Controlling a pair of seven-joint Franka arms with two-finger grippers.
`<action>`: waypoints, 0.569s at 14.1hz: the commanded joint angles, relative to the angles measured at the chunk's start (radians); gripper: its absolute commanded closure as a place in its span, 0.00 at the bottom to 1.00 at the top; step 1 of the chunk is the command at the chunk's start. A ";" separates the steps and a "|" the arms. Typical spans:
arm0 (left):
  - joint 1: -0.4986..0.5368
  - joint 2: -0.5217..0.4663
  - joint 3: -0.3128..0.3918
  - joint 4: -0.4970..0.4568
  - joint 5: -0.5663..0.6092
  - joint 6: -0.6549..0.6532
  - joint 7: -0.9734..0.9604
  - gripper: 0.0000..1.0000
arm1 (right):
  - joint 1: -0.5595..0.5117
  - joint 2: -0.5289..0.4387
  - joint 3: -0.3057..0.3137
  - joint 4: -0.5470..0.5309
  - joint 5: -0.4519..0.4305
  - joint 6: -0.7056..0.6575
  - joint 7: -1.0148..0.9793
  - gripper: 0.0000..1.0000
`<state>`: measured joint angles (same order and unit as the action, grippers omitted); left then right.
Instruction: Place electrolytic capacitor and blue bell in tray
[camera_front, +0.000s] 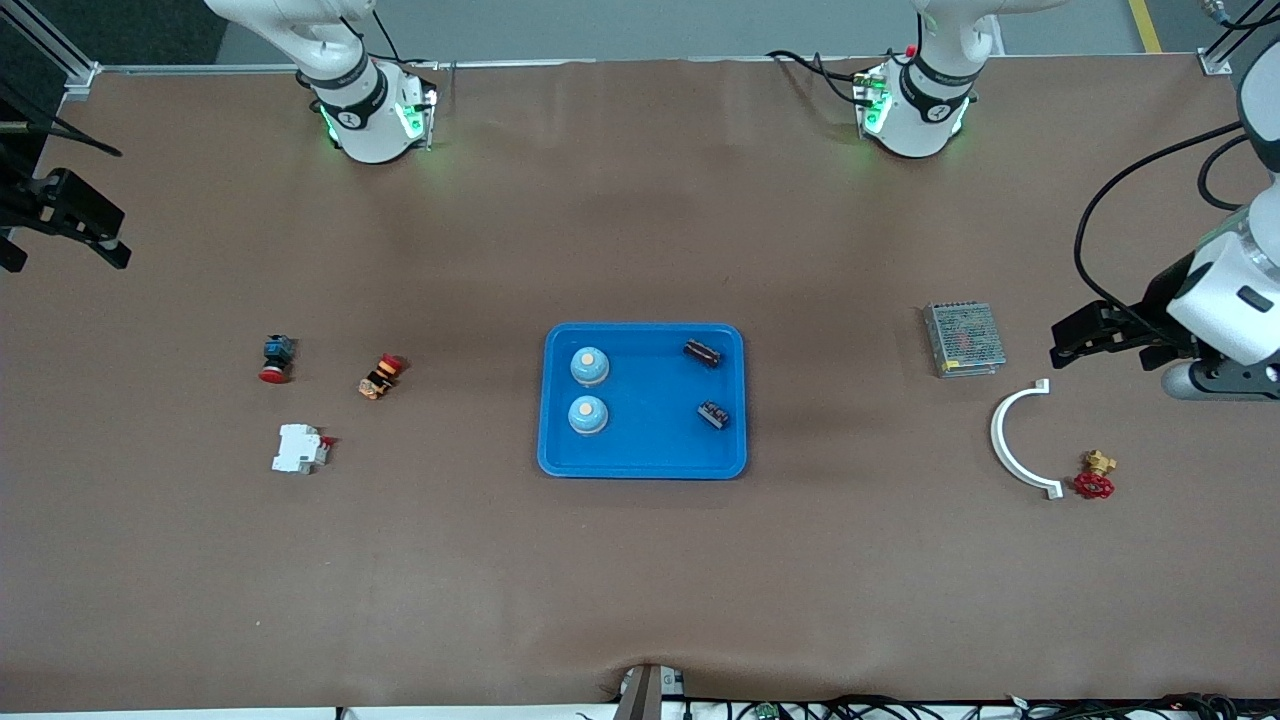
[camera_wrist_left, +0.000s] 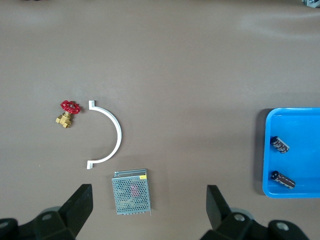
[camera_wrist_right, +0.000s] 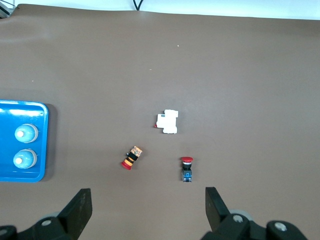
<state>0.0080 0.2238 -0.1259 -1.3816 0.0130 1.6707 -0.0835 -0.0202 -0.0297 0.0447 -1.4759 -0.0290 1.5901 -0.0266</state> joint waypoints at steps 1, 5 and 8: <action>-0.074 -0.011 0.103 0.006 -0.004 -0.011 0.018 0.00 | -0.001 0.014 -0.005 0.019 -0.003 0.001 0.008 0.00; -0.072 -0.011 0.106 0.006 -0.004 -0.011 0.018 0.00 | -0.006 0.019 -0.005 0.017 0.004 0.079 0.007 0.00; -0.062 -0.009 0.106 0.006 -0.007 -0.011 0.018 0.00 | -0.006 0.022 -0.005 0.017 0.003 0.087 0.011 0.00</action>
<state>-0.0529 0.2237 -0.0317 -1.3805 0.0130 1.6707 -0.0835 -0.0204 -0.0162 0.0385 -1.4759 -0.0287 1.6767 -0.0256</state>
